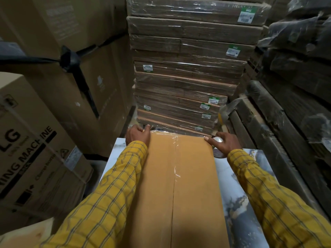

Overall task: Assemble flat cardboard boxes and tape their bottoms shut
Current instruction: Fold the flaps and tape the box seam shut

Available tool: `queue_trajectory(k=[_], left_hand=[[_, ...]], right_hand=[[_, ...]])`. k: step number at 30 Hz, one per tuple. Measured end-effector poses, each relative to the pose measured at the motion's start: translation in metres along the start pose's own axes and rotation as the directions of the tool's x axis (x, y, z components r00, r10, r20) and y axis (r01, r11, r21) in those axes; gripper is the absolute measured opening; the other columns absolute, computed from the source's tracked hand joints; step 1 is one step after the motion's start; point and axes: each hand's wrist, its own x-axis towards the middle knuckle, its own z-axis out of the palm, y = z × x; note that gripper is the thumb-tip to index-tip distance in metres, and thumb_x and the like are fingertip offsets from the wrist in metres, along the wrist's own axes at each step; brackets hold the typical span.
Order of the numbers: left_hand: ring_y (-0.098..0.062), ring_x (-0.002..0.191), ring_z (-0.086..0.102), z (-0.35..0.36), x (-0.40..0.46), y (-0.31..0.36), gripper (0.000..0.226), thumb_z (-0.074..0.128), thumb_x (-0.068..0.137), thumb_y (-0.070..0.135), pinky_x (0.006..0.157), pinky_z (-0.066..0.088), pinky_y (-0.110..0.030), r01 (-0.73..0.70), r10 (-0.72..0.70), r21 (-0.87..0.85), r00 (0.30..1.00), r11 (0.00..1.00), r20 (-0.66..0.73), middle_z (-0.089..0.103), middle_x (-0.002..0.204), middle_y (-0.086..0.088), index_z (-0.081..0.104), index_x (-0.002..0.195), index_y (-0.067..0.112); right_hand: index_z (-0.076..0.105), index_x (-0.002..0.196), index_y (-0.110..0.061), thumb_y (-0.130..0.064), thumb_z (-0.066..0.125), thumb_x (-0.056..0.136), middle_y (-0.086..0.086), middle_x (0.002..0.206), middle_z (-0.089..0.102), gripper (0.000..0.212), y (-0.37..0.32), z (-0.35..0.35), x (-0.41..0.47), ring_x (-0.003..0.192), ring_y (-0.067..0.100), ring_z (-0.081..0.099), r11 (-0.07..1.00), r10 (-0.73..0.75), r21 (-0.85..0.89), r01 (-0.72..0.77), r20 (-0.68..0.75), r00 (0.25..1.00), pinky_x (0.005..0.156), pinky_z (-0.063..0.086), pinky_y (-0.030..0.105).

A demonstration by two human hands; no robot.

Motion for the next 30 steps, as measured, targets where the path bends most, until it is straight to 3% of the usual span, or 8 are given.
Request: queue_trajectory(k=[4, 9, 12, 14, 17, 21, 23, 30], left_hand=[[-0.036, 0.103, 0.064, -0.004, 0.021, 0.008, 0.024, 0.068, 0.081, 0.032, 0.089, 0.053, -0.039, 0.162, -0.159, -0.039, 0.984, 0.986, 0.082, 0.070, 0.109, -0.017, 0.071, 0.092, 0.011], [-0.036, 0.109, 0.054, -0.012, 0.034, 0.016, 0.029, 0.045, 0.099, 0.011, 0.096, 0.041, -0.037, 0.267, -0.270, 0.066, 0.871, 0.961, 0.411, 0.059, 0.125, -0.023, 0.063, 0.119, 0.001], [-0.024, 0.097, 0.044, -0.003, 0.036, 0.015, 0.028, 0.043, 0.099, 0.015, 0.099, 0.042, -0.037, 0.307, -0.285, 0.020, 0.853, 0.951, 0.438, 0.059, 0.110, -0.012, 0.061, 0.110, -0.004], [-0.023, 0.102, 0.050, 0.010, 0.039, 0.010, 0.029, 0.047, 0.096, 0.016, 0.102, 0.043, -0.040, 0.340, -0.297, -0.147, 0.921, 0.929, 0.253, 0.058, 0.113, -0.005, 0.060, 0.118, 0.002], [-0.024, 0.103, 0.052, 0.013, 0.026, 0.005, 0.017, 0.049, 0.092, 0.013, 0.093, 0.043, -0.038, -0.043, 0.040, -0.056, 0.998, 0.997, -0.058, 0.064, 0.108, -0.002, 0.063, 0.101, 0.012], [-0.024, 0.093, 0.059, 0.008, -0.006, 0.010, 0.033, 0.038, 0.086, 0.022, 0.087, 0.046, -0.036, -0.567, 0.547, 0.072, 0.815, 0.820, 0.192, 0.068, 0.099, -0.004, 0.068, 0.096, 0.015], [-0.026, 0.097, 0.062, 0.010, -0.009, 0.013, 0.044, 0.031, 0.085, 0.032, 0.093, 0.044, -0.038, -0.651, 0.570, 0.227, 0.751, 0.725, 0.333, 0.071, 0.105, -0.005, 0.070, 0.099, 0.018], [-0.031, 0.098, 0.062, 0.018, -0.006, 0.027, 0.037, 0.035, 0.100, 0.030, 0.093, 0.042, -0.039, -0.586, 0.423, 0.449, 0.805, 0.675, 0.415, 0.071, 0.107, -0.014, 0.069, 0.094, 0.017]], right_hand=[[0.075, 0.100, -0.010, -0.096, 0.047, 0.064, 0.012, 0.099, 0.074, 0.098, 0.002, 0.001, 0.003, 0.092, 0.031, 0.067, 0.998, -0.025, -0.057, 0.023, -0.023, 0.999, 0.076, 0.049, 0.035], [0.074, 0.113, -0.010, -0.089, 0.055, 0.071, 0.011, 0.113, 0.074, 0.092, -0.002, 0.000, -0.001, 0.104, 0.032, 0.066, 0.997, -0.026, -0.075, 0.024, -0.025, 0.999, 0.090, 0.053, 0.042], [0.071, 0.120, -0.007, -0.073, 0.065, 0.079, 0.014, 0.122, 0.071, 0.078, -0.005, 0.000, -0.002, 0.112, 0.034, 0.064, 0.994, -0.030, -0.103, 0.026, -0.038, 0.999, 0.097, 0.050, 0.045], [0.070, 0.121, -0.007, -0.071, 0.065, 0.080, 0.014, 0.123, 0.070, 0.076, -0.007, -0.001, -0.003, 0.113, 0.035, 0.063, 0.994, -0.021, -0.111, 0.017, -0.031, 0.999, 0.098, 0.050, 0.045], [0.073, 0.117, -0.012, -0.090, 0.051, 0.072, 0.010, 0.118, 0.072, 0.093, -0.011, -0.003, -0.005, 0.108, 0.032, 0.065, 0.994, -0.002, -0.112, 0.002, 0.000, 1.000, 0.093, 0.052, 0.042], [0.074, 0.114, -0.015, -0.093, 0.046, 0.068, 0.008, 0.113, 0.074, 0.094, -0.007, -0.002, -0.003, 0.104, 0.030, 0.065, 0.992, 0.007, -0.129, -0.004, 0.020, 1.000, 0.087, 0.049, 0.038], [0.074, 0.115, -0.016, -0.089, 0.051, 0.073, 0.008, 0.115, 0.073, 0.088, -0.007, -0.003, -0.003, 0.105, 0.030, 0.065, 0.991, 0.006, -0.137, -0.002, 0.025, 1.000, 0.087, 0.049, 0.037], [0.072, 0.119, -0.014, -0.080, 0.057, 0.078, 0.011, 0.120, 0.071, 0.079, -0.010, -0.004, -0.001, 0.109, 0.032, 0.064, 0.990, 0.033, -0.136, -0.025, 0.057, 0.998, 0.089, 0.048, 0.035]])
